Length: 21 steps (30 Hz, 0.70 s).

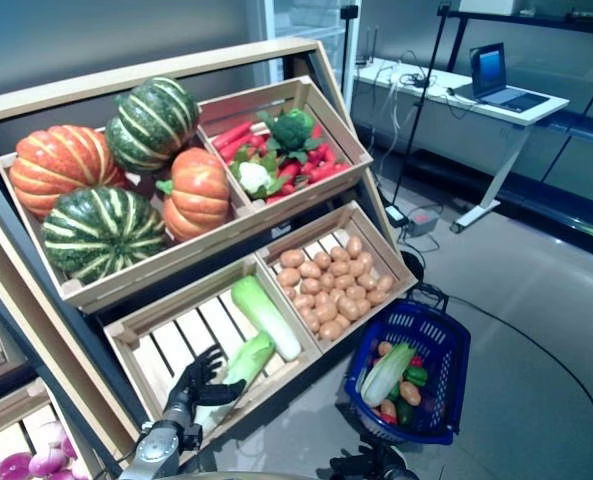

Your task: Put vegetables into the basket

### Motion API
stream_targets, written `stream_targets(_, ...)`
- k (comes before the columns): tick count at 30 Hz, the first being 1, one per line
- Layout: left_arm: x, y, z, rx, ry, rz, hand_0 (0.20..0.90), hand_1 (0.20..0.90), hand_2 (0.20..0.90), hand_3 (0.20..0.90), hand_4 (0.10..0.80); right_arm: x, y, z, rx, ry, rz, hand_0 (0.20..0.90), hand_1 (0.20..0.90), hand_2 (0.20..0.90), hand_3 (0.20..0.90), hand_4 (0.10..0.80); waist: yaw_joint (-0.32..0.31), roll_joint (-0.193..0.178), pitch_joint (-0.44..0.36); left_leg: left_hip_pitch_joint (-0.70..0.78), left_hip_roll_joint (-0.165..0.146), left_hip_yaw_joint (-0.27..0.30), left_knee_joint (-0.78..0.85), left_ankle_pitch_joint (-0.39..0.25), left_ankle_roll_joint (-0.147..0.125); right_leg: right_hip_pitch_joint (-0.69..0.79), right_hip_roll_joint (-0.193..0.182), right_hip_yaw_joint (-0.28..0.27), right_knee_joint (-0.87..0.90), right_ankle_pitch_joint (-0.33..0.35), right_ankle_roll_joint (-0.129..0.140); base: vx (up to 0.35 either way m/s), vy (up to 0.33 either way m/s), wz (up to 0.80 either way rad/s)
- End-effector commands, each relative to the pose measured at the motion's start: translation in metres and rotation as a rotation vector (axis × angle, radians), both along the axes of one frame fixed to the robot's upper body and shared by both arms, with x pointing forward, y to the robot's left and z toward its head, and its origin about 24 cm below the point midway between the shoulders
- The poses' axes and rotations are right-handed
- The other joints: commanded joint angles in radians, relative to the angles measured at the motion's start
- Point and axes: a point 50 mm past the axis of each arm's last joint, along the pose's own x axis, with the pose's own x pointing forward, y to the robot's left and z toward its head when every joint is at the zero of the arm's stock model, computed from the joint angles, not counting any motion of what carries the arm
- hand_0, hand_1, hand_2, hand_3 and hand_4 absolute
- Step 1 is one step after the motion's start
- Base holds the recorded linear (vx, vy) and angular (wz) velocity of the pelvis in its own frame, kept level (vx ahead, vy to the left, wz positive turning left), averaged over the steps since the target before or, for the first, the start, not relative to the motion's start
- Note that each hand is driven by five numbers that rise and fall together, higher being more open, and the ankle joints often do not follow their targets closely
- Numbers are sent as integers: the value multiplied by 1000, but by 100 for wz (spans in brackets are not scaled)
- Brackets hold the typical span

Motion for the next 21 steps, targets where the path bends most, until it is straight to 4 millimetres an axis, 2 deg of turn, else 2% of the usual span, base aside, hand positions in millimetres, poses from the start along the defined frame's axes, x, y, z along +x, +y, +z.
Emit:
stream_targets(1, 73, -13, 60, 203, -390, -105, 900, 900, 900, 900, 800, 2, 17, -2, 27, -16, 44, 900, 900, 900, 900, 800, 0, -32, 27, -13, -65, -15, 9, -6, 43, 68, 8, 17, 6, -9, -36, 37, 27, -2)
stream_targets(5, 82, -14, 67, 331, -420, -138, 900, 900, 900, 900, 800, 4, 13, -1, 12, -27, 71, 900, 900, 900, 900, 800, -12, -35, 46, 3, -60, 8, 9, 0, 42, 73, 7, 24, 7, -3, -38, 40, 41, -6)
stream_targets(8, 94, -16, 76, 382, -452, -143, 900, 900, 900, 900, 800, 13, 10, 2, 4, -59, 85, 900, 900, 900, 900, 800, -19, -38, 87, -28, -58, 20, 79, -11, 45, 36, 0, 16, 99, -28, -45, -62, 35, -10)
stream_targets(13, 122, -24, 95, 457, -512, -149, 900, 900, 900, 900, 800, 49, 3, 15, -6, -184, 62, 900, 900, 900, 900, 800, -34, -50, 204, -218, -70, 38, 375, -86, 52, -144, -18, 6, 369, -113, -62, -169, 28, 1)
stream_targets(21, 136, -21, 110, 473, -553, -49, 900, 900, 900, 900, 800, 71, -6, 26, -39, -270, 23, 900, 900, 900, 900, 800, -48, -54, 262, -446, -79, 31, 656, -174, 69, -339, -43, 33, 608, -180, -84, -104, 47, -2)
